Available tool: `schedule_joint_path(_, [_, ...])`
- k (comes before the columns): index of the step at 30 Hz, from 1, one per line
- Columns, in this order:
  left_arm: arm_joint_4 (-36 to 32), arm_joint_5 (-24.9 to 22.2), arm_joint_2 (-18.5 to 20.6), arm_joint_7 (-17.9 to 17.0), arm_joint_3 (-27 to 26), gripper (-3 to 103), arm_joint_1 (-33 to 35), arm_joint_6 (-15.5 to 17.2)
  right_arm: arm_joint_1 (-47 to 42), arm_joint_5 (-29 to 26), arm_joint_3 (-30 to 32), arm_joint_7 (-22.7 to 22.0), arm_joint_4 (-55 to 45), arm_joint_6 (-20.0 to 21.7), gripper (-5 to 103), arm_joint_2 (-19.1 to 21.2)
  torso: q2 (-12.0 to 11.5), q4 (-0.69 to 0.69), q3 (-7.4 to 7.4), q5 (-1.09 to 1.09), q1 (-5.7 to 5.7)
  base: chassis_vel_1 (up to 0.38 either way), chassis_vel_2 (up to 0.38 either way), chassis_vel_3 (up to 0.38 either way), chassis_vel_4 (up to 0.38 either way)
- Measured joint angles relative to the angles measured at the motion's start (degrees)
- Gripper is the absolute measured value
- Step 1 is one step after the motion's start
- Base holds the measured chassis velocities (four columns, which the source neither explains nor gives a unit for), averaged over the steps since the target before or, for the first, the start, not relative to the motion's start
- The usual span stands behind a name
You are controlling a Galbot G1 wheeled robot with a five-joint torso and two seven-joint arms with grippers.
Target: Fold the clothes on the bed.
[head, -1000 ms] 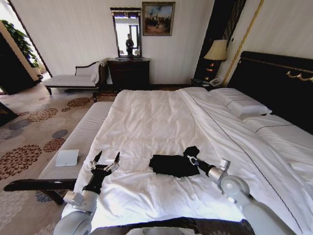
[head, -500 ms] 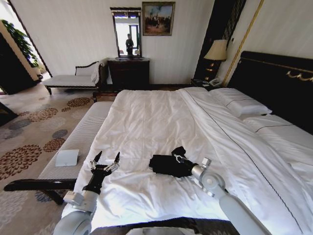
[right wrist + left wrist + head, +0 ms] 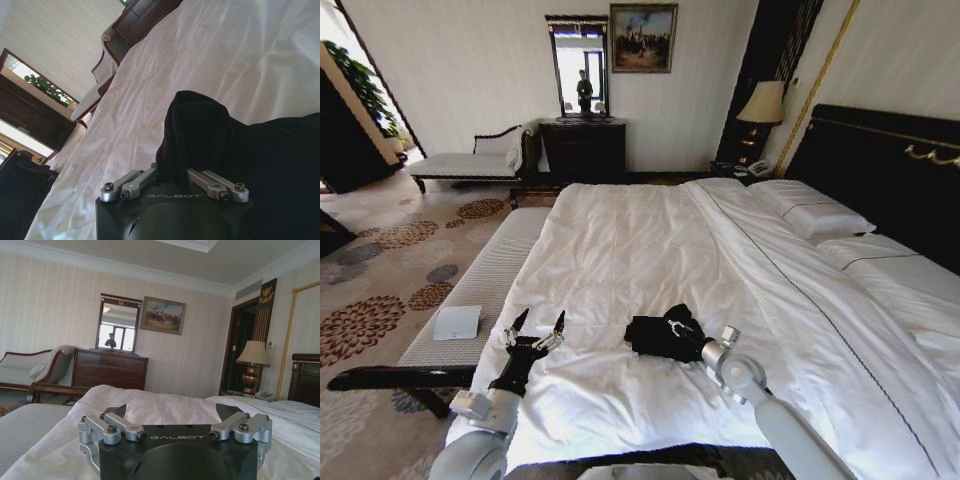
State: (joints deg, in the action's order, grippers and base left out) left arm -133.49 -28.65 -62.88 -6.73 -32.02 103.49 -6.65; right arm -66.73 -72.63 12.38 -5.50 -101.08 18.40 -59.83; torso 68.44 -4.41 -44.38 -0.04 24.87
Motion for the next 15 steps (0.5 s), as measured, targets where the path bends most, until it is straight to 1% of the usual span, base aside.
schedule_joint_path(5, [0.0,0.0,0.0,0.0,0.0,100,0.0,0.0,0.5,0.6,-1.1,0.0,0.2,0.0,6,-1.2,0.0,0.0,0.0,0.0,0.0,0.0,0.0,0.0,0.0])
schedule_joint_path(13, [0.0,0.0,0.0,0.0,0.0,100,0.0,0.0,0.9,2.1,-2.2,0.1,1.4,-0.2,6,-2.0,0.0,0.01,0.0,0.0,0.0,0.0,0.0,0.0,0.0])
schedule_joint_path(14, [0.0,0.0,0.0,0.0,0.0,100,0.0,0.0,1.0,2.6,-2.6,0.4,1.5,-0.2,3,-2.1,0.0,0.0,0.0,0.0,0.0,0.0,0.0,0.0,0.0])
schedule_joint_path(15, [0.0,0.0,0.0,0.0,0.0,100,0.0,0.0,1.1,3.4,-2.9,0.6,1.6,-0.2,8,-2.3,0.0,0.0,0.0,-0.01,0.0,0.0,0.0,0.0,0.0])
